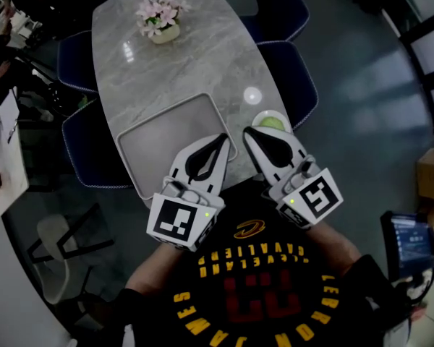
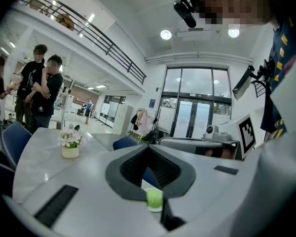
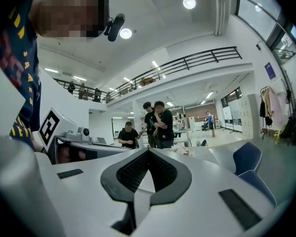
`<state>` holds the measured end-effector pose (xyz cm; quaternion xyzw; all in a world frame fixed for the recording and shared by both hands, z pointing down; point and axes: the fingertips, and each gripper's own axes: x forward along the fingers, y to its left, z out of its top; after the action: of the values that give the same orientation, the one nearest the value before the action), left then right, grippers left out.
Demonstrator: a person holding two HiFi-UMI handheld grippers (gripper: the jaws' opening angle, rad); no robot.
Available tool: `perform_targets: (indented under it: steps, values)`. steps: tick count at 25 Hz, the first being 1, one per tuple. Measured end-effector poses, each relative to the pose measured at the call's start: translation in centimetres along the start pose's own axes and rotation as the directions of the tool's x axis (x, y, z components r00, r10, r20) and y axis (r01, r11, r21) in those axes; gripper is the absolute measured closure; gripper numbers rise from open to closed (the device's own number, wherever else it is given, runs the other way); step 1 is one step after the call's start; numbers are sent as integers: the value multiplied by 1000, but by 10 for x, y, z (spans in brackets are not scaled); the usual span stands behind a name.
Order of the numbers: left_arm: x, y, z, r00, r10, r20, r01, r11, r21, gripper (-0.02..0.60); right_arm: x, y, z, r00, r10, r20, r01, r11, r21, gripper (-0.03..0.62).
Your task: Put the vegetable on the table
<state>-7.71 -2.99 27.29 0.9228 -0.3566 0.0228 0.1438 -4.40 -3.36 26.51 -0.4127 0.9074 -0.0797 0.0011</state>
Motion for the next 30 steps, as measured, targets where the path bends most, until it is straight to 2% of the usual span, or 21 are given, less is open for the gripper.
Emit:
perform_targets:
  steps: [7,13,20,30]
  values:
    - [-11,-18,-6,999,-42,-5,42,999,7,581,-17,13,0,999,-33,10,33,999,-5,589]
    - [-17,-28,-14,999,-42,-14,42,999,6,581,-30,17,-7,999,-48,4,48,999,-2,589]
    - [-21,-32,-22,999,-33,-6,33,999,-5,581,-36,20,-16,999,-46,-9,46,999,8,589]
    - [-20,-34,-23,1000,-16,12,16,1000,-10,581,-35,26,-18,1000,0,-1,0,1000,-14,589]
